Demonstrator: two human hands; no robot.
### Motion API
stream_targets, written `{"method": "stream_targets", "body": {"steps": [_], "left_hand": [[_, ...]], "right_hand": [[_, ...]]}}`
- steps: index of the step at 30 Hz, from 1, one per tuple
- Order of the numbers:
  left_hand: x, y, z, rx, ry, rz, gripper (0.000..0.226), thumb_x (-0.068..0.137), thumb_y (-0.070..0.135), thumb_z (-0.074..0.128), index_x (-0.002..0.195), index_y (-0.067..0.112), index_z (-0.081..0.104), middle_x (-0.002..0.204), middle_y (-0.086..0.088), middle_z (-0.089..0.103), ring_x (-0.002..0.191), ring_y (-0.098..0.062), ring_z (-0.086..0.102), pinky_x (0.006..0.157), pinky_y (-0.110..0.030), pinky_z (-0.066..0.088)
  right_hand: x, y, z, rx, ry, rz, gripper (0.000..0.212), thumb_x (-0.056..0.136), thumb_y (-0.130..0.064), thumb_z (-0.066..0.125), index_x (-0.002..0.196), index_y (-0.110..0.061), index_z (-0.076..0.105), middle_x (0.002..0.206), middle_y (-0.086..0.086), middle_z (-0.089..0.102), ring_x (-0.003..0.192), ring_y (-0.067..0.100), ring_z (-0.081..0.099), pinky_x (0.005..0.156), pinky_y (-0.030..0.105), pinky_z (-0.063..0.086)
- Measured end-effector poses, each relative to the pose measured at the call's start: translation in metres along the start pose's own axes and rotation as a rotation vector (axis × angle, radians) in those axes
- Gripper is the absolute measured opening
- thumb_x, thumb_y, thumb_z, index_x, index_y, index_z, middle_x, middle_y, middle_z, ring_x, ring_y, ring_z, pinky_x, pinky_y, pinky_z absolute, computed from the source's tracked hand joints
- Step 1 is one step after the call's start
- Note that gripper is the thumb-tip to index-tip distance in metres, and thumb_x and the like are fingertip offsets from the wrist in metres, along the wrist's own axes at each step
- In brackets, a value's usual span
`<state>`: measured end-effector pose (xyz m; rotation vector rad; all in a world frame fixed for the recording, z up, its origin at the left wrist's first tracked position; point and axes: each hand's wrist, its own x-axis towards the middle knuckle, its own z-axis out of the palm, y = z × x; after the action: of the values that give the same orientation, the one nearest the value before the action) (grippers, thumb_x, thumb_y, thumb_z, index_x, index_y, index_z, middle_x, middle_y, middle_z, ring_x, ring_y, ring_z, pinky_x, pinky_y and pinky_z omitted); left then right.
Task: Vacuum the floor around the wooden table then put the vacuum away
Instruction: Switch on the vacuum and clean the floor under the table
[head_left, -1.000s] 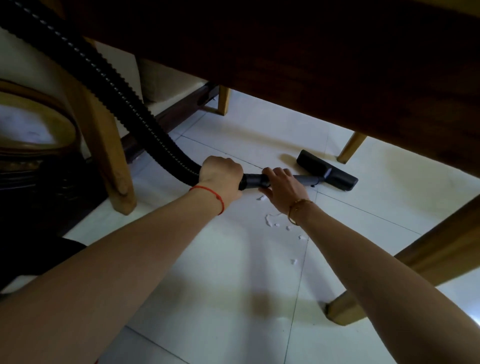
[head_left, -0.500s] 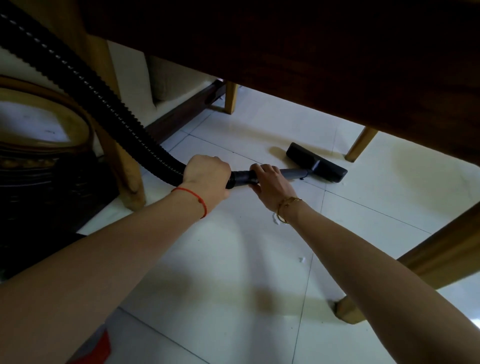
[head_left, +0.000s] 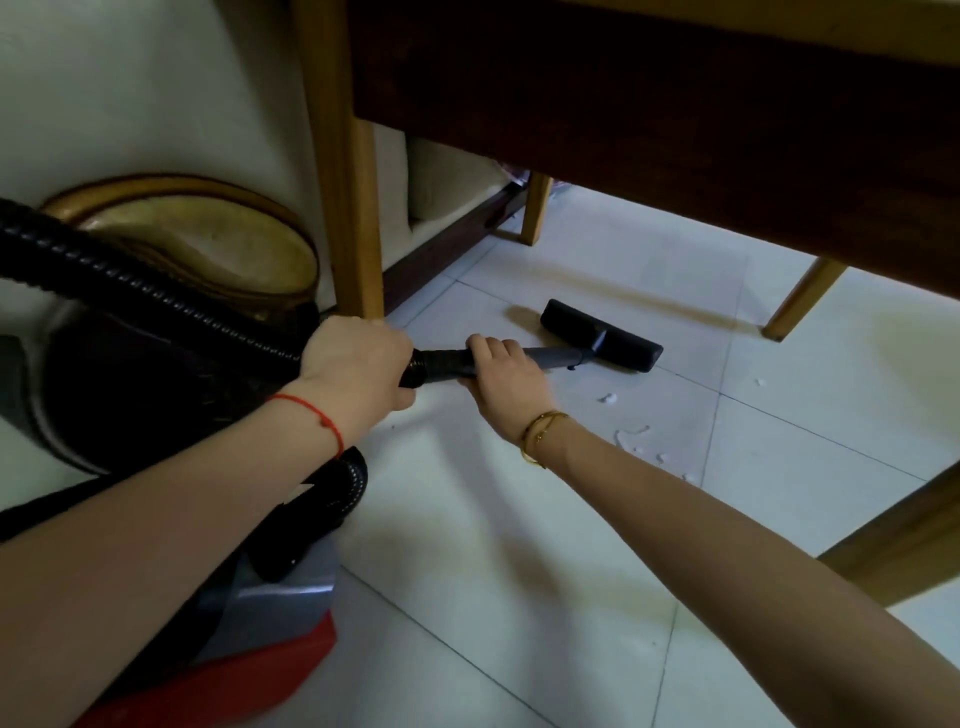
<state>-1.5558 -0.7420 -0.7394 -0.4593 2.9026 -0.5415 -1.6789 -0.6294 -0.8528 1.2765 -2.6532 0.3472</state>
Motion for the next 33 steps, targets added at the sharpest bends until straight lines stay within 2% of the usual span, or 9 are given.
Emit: {"method": "stream_targets", "body": {"steps": [4, 9, 16, 22, 25, 27, 31, 33], "left_hand": [[-0.016, -0.016, 0.001, 0.034, 0.001, -0.023, 0.036, 0.089, 0.048, 0.055, 0.106, 0.018, 0.059, 0.093, 0.000, 0.063, 0.080, -0.019, 0.062, 0.057, -0.026, 0.036], [-0.023, -0.020, 0.004, 0.070, 0.034, -0.039, 0.035, 0.090, 0.045, 0.055, 0.111, 0.016, 0.055, 0.098, -0.001, 0.064, 0.086, -0.020, 0.065, 0.061, -0.027, 0.039], [0.002, 0.003, 0.006, 0.061, 0.070, -0.009, 0.038, 0.092, 0.044, 0.053, 0.115, 0.014, 0.053, 0.101, -0.002, 0.064, 0.088, -0.020, 0.065, 0.062, -0.027, 0.038], [0.040, 0.034, 0.002, 0.008, 0.079, 0.044, 0.033, 0.093, 0.040, 0.053, 0.114, 0.016, 0.054, 0.102, -0.001, 0.063, 0.090, -0.019, 0.063, 0.064, -0.027, 0.036], [0.062, 0.053, -0.002, -0.034, 0.056, 0.062, 0.032, 0.092, 0.039, 0.054, 0.114, 0.016, 0.055, 0.096, -0.001, 0.060, 0.085, -0.017, 0.060, 0.065, -0.027, 0.038], [0.077, 0.067, -0.004, -0.055, 0.045, 0.089, 0.032, 0.092, 0.039, 0.054, 0.114, 0.016, 0.056, 0.099, -0.001, 0.062, 0.088, -0.018, 0.062, 0.066, -0.028, 0.039], [0.101, 0.096, -0.010, -0.084, 0.039, 0.132, 0.030, 0.092, 0.035, 0.054, 0.113, 0.013, 0.057, 0.104, -0.003, 0.063, 0.093, -0.020, 0.063, 0.069, -0.029, 0.039], [0.110, 0.110, -0.014, -0.080, 0.039, 0.136, 0.027, 0.092, 0.032, 0.053, 0.109, 0.012, 0.057, 0.100, -0.003, 0.062, 0.092, -0.020, 0.063, 0.067, -0.028, 0.039]], "right_hand": [[-0.001, -0.021, 0.002, -0.069, 0.056, -0.061, 0.033, 0.095, -0.033, 0.050, 0.118, -0.009, 0.048, 0.107, 0.011, 0.059, 0.093, 0.032, 0.053, 0.075, 0.042, 0.044], [-0.002, -0.028, 0.005, -0.090, 0.079, -0.070, 0.032, 0.094, -0.033, 0.051, 0.115, -0.010, 0.049, 0.100, 0.010, 0.060, 0.086, 0.030, 0.054, 0.072, 0.041, 0.045], [0.003, 0.007, 0.002, -0.061, 0.031, -0.055, 0.034, 0.094, -0.036, 0.051, 0.116, -0.011, 0.048, 0.103, 0.011, 0.061, 0.090, 0.030, 0.054, 0.072, 0.038, 0.044], [0.009, 0.054, 0.003, -0.074, -0.027, 0.005, 0.036, 0.095, -0.035, 0.050, 0.123, -0.013, 0.044, 0.110, 0.009, 0.058, 0.096, 0.028, 0.054, 0.063, 0.033, 0.039], [0.012, 0.079, 0.001, -0.042, -0.067, 0.060, 0.037, 0.096, -0.034, 0.048, 0.125, -0.013, 0.042, 0.116, 0.009, 0.056, 0.105, 0.029, 0.053, 0.071, 0.037, 0.046], [0.014, 0.098, 0.000, -0.031, -0.094, 0.090, 0.037, 0.096, -0.033, 0.049, 0.126, -0.011, 0.042, 0.120, 0.010, 0.055, 0.111, 0.029, 0.051, 0.079, 0.039, 0.050], [0.013, 0.135, -0.004, -0.030, -0.142, 0.125, 0.036, 0.096, -0.029, 0.050, 0.125, -0.010, 0.042, 0.125, 0.011, 0.054, 0.118, 0.030, 0.049, 0.087, 0.043, 0.050], [0.014, 0.150, -0.007, -0.026, -0.157, 0.144, 0.035, 0.095, -0.027, 0.051, 0.124, -0.009, 0.044, 0.125, 0.012, 0.054, 0.118, 0.030, 0.050, 0.090, 0.043, 0.049]]}}
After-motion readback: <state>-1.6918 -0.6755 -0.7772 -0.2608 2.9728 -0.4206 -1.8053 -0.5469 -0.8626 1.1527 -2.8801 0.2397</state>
